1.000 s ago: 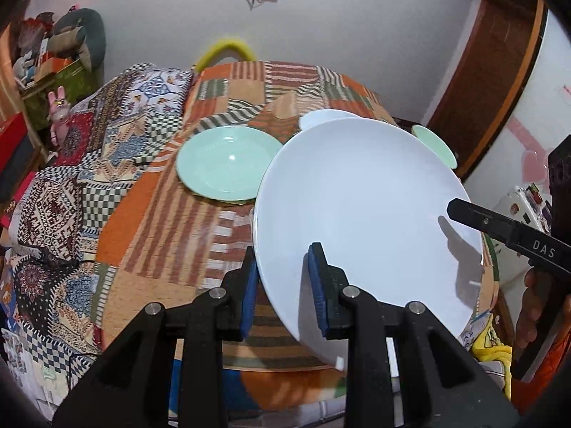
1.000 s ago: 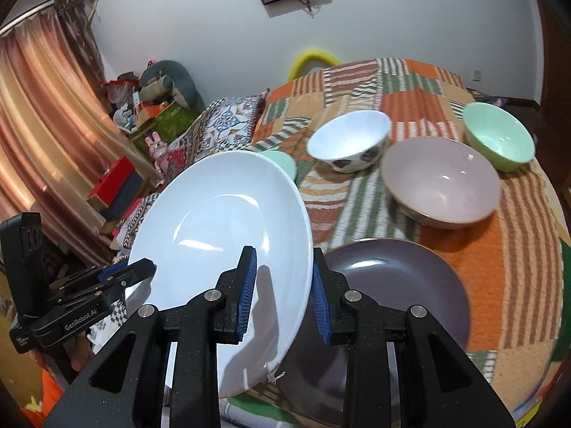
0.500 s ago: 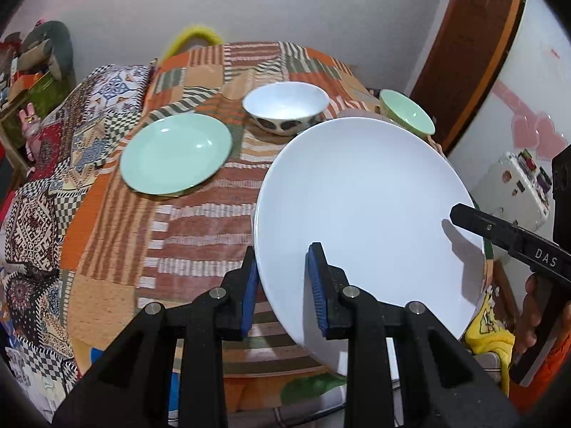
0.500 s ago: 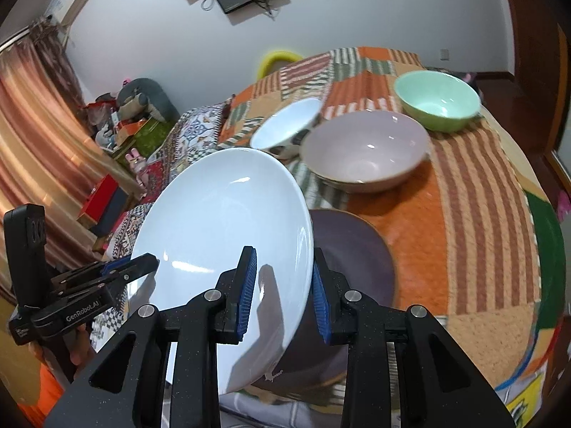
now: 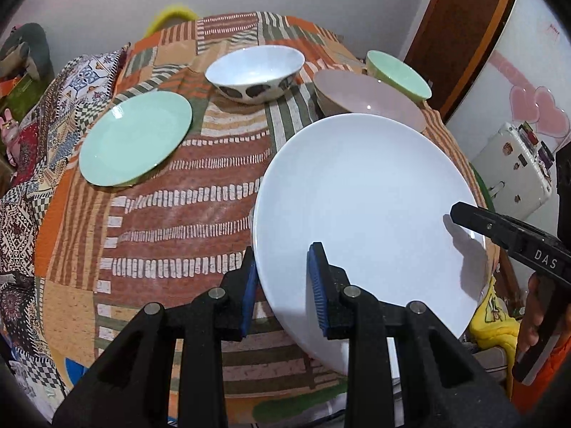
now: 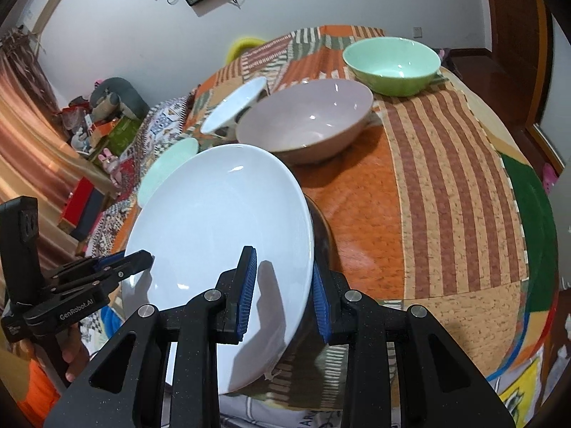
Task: Organize plates and bowls
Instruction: 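Carry the white plate with both grippers and lower it onto the purple plate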
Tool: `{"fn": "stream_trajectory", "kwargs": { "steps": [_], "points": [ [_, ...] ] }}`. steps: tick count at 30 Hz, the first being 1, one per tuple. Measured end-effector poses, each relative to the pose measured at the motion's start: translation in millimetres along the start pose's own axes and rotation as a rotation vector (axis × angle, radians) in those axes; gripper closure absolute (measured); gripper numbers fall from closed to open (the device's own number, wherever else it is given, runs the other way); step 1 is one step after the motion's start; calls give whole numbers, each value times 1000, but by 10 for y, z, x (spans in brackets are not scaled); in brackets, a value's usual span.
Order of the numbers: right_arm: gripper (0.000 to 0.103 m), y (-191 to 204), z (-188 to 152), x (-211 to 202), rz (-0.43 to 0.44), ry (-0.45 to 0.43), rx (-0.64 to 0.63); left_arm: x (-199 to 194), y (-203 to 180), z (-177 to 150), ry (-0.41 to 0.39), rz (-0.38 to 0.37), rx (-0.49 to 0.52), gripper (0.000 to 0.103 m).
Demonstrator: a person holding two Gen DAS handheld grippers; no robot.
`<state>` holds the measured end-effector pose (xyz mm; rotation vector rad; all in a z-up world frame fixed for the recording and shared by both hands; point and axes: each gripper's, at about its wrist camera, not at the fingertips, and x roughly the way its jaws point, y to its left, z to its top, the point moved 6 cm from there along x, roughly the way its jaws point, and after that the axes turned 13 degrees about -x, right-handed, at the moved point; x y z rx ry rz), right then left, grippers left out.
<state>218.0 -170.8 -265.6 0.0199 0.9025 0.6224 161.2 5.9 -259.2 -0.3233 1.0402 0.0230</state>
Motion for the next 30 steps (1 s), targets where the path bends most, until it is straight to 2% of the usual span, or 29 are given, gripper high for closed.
{"fn": "stream_trajectory", "kwargs": {
  "steps": [16, 20, 30],
  "points": [
    [76, -5, -38, 137, -24, 43, -19, 242, 100, -28, 49, -6, -42, 73],
    [76, 24, -35, 170, -52, 51, -46, 319, 150, -54, 85, -32, -78, 72],
    [75, 24, -22, 143, -58, 59, -53, 374, 141, -48, 86, -38, -93, 71]
  ]
}}
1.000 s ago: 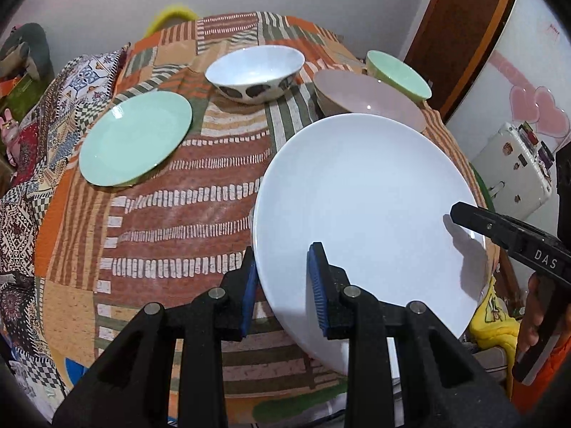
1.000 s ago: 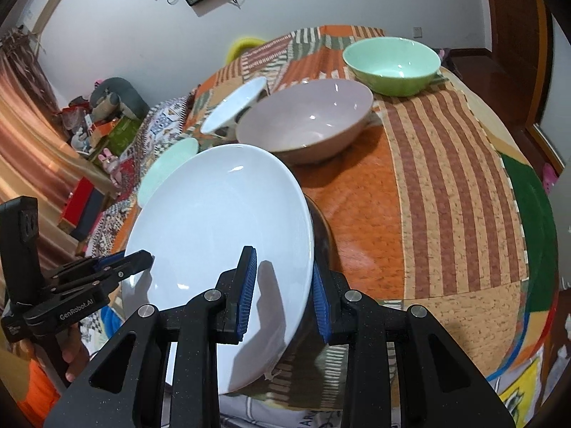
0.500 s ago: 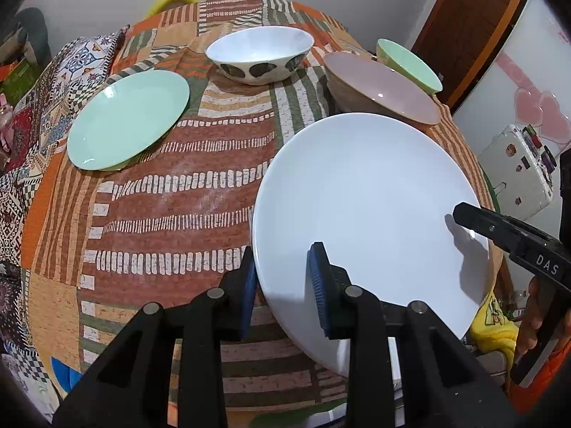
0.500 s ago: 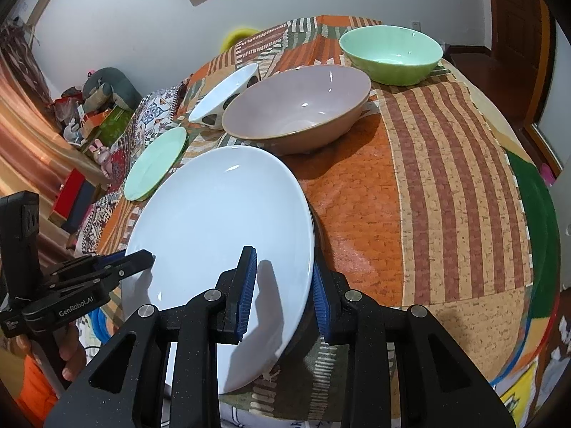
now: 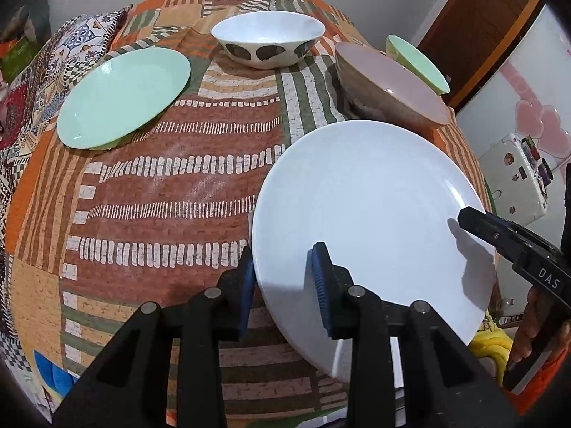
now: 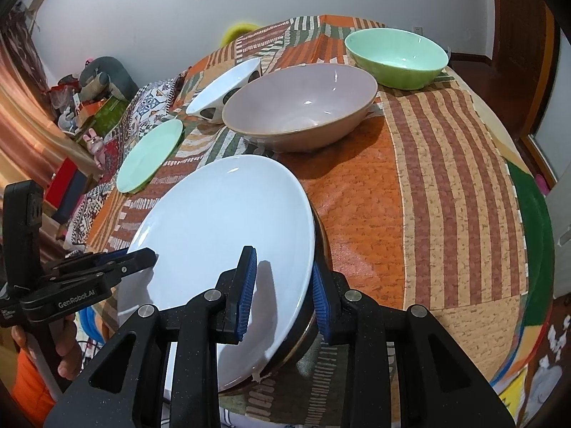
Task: Organize plates and bowls
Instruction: 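Carry the white plate with both grippers and lower it onto the purple plate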
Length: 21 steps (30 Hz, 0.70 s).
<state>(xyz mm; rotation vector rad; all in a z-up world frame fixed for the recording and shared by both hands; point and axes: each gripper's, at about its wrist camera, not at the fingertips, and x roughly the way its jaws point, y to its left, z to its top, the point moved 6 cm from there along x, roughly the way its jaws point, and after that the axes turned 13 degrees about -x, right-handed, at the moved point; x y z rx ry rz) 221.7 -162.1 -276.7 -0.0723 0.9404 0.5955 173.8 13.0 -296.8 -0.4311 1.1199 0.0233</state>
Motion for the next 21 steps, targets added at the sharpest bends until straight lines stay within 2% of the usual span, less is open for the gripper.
{"fn": "stream_trajectory", "kwargs": {
  "steps": [9, 17, 18, 20, 21],
  "points": [
    [74, 25, 21, -3, 11, 30, -34, 19, -16, -6, -15, 21, 32, 71],
    [74, 72, 18, -29, -37, 42, -69, 26, -24, -17, -23, 34, 44, 72],
    [74, 61, 20, -44, -67, 41, -76, 13, -23, -13, -29, 30, 42, 72],
    [73, 51, 46, -96, -105, 21, -98, 0, -38, -11, -29, 25, 44, 72],
    [73, 62, 66, -126, -90, 7, -101, 1, -40, -10, -30, 31, 46, 72]
  ]
}}
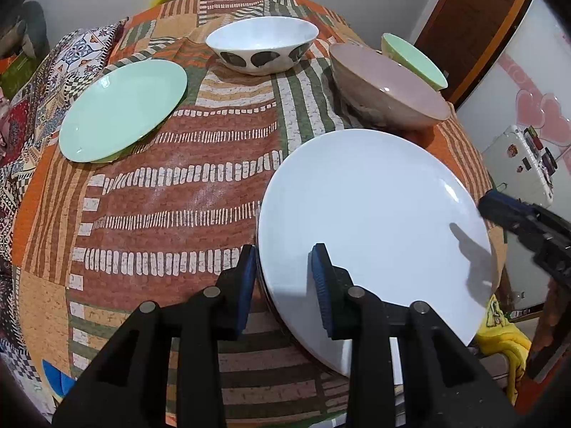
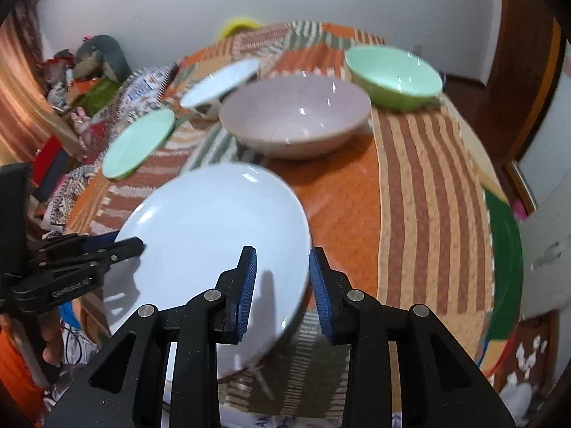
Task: Organize plates and bowls
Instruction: 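Carry the white plate with both grippers and lower it onto the purple plate, then move both grippers to the mint green plate and close them on its rim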
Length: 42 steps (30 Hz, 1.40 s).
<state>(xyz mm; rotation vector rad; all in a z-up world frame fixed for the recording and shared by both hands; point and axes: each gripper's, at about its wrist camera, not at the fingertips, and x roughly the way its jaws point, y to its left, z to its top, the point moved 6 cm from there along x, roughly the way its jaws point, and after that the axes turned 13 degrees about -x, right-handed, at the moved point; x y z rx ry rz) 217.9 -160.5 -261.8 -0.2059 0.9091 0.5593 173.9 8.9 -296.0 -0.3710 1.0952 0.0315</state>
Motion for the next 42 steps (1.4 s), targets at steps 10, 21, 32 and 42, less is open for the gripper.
{"fn": "stream_trajectory", "kwargs": {
  "steps": [10, 21, 32, 42],
  "points": [
    [73, 29, 99, -77, -9, -35, -6, -427, 31, 147, -138, 27, 21, 72],
    [66, 396, 531, -179, 41, -136, -85, -1150, 357, 489, -333, 63, -12, 68],
    [37, 936, 1199, -142, 136, -253, -176, -1577, 1076, 1023, -451, 133, -121, 39],
    [31, 1149, 1521, 472, 185, -164, -170, -1207, 1848, 1388, -393, 229, -222, 19]
  ]
}}
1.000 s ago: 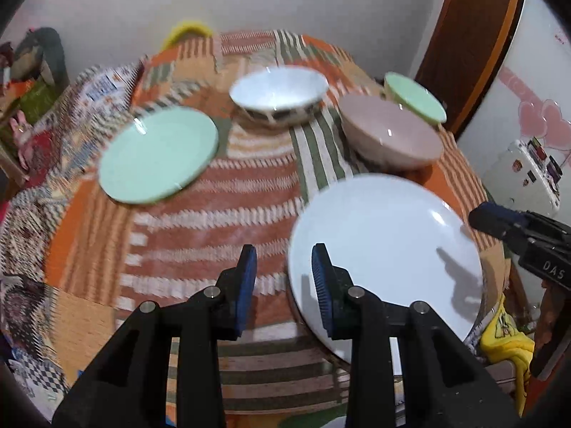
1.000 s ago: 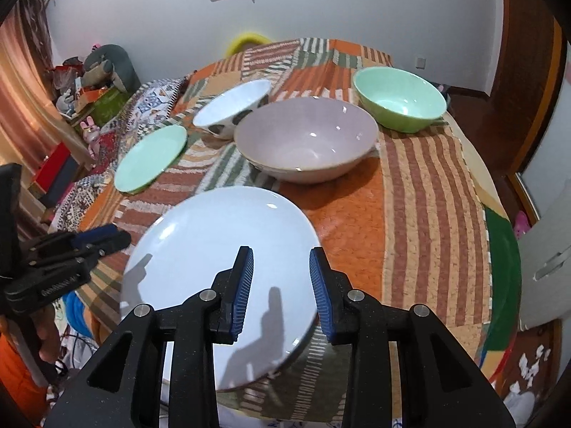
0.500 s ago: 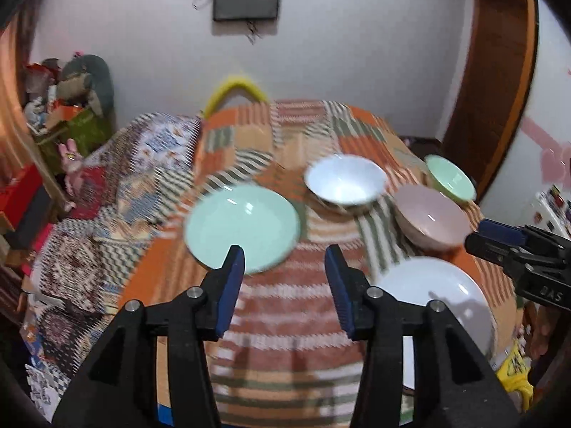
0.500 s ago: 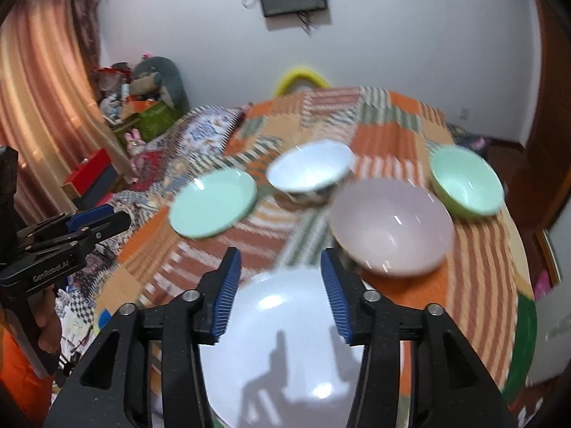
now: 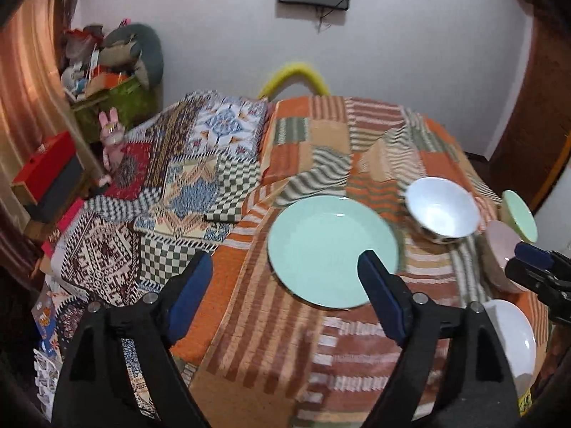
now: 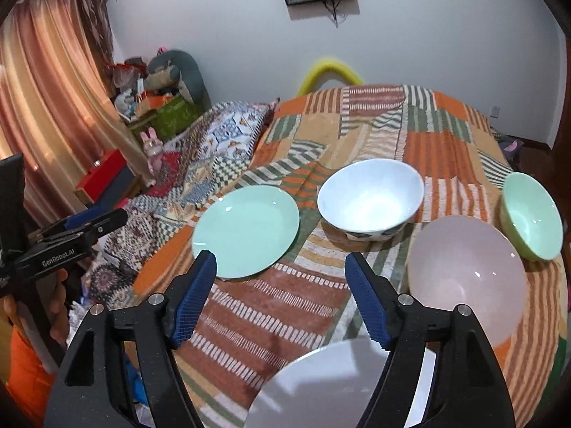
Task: Organize plates and bowls
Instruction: 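Move both grippers to the mint green plate and close them on its rim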
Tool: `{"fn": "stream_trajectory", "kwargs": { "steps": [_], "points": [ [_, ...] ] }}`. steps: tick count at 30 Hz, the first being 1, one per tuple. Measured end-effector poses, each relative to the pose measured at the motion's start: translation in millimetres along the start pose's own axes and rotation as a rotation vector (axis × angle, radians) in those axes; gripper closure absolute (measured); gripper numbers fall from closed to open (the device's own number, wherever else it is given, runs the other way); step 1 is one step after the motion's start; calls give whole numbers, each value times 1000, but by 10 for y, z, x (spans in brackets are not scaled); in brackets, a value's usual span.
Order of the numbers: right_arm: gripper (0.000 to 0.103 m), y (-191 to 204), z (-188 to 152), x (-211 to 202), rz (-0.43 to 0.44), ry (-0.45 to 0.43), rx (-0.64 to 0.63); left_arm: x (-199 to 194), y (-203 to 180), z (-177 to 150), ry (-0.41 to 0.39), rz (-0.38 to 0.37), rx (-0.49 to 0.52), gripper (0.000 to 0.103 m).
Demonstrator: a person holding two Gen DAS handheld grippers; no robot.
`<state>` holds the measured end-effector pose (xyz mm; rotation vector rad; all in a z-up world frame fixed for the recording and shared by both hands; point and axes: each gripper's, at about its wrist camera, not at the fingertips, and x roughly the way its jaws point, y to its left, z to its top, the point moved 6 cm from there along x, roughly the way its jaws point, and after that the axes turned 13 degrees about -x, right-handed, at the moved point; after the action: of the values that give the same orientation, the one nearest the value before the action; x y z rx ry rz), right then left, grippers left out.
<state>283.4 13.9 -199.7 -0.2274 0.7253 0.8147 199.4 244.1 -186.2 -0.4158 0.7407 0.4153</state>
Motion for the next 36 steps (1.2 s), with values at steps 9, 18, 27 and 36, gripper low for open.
{"fn": "stream_trajectory", "kwargs": {
  "steps": [9, 18, 27, 36],
  "points": [
    [31, 18, 42, 511, 18, 92, -21, 814, 221, -22, 118, 31, -25, 19],
    [36, 39, 37, 961, 50, 194, -27, 1347, 289, -30, 172, 27, -16, 27],
    [68, 35, -25, 1355, 54, 309, -42, 1637, 228, -97, 207, -4, 17, 53],
    [79, 54, -56, 1596, 41, 375, -53, 1788, 296, -134, 257, -44, -15, 73]
  ]
}}
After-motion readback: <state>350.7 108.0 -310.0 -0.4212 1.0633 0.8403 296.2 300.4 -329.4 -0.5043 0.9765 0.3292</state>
